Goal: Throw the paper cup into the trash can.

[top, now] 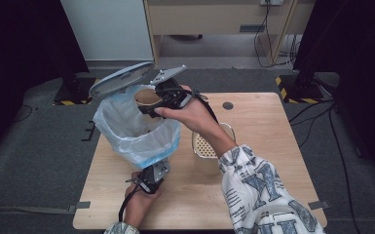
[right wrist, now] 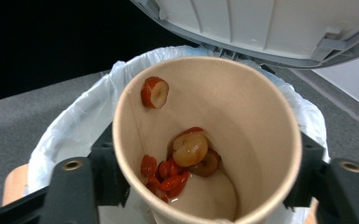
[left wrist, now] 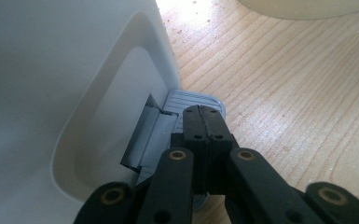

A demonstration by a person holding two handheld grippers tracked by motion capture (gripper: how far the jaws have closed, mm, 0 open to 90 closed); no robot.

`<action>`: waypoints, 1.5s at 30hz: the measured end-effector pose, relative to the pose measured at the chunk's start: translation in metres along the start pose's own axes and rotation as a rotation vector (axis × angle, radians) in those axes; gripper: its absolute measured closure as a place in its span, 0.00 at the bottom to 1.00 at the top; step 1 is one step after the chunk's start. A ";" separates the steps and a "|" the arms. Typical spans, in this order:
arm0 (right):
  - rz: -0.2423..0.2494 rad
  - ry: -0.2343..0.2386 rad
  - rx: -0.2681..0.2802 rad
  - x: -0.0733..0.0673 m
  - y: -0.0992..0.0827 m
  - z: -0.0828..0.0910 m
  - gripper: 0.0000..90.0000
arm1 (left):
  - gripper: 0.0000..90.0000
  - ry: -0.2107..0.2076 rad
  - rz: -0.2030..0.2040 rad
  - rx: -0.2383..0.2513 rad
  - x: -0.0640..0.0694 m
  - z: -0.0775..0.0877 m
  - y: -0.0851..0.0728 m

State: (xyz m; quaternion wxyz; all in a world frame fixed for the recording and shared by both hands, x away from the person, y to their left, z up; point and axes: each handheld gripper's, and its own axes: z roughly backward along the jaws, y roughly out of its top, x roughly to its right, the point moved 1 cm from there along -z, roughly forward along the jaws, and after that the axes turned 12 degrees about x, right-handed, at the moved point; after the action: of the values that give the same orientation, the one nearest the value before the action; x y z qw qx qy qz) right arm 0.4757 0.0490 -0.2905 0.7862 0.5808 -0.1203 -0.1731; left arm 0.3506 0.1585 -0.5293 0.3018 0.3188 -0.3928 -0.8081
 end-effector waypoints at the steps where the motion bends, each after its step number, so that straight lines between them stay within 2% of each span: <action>1: -0.004 -0.002 0.000 -0.001 -0.001 -0.001 0.28 | 0.99 0.000 0.000 0.000 0.000 0.000 0.000; 3: -0.015 0.000 0.007 -0.002 -0.001 -0.003 0.17 | 0.99 0.000 0.001 0.001 0.000 0.000 0.000; 7: -0.015 -0.013 0.031 -0.002 -0.001 0.000 0.12 | 0.99 0.000 0.000 0.001 0.000 0.000 0.000; 18: -0.031 -0.051 0.026 0.009 -0.011 0.017 0.11 | 0.99 -0.002 0.004 0.002 0.000 0.000 0.000; 32: -0.048 -0.082 0.068 0.021 -0.019 0.043 0.09 | 0.99 -0.005 0.008 0.004 -0.001 0.000 0.000; 45: -0.075 -0.130 0.093 0.040 -0.032 0.071 0.09 | 0.99 -0.004 0.010 0.005 -0.001 0.000 0.000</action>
State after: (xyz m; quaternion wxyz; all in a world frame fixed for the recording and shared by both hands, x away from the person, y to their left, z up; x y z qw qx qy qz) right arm 0.4802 -0.0373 -0.3003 0.7418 0.6085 -0.1574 -0.2340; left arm 0.3510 0.1593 -0.5295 0.3041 0.3160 -0.3972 -0.8061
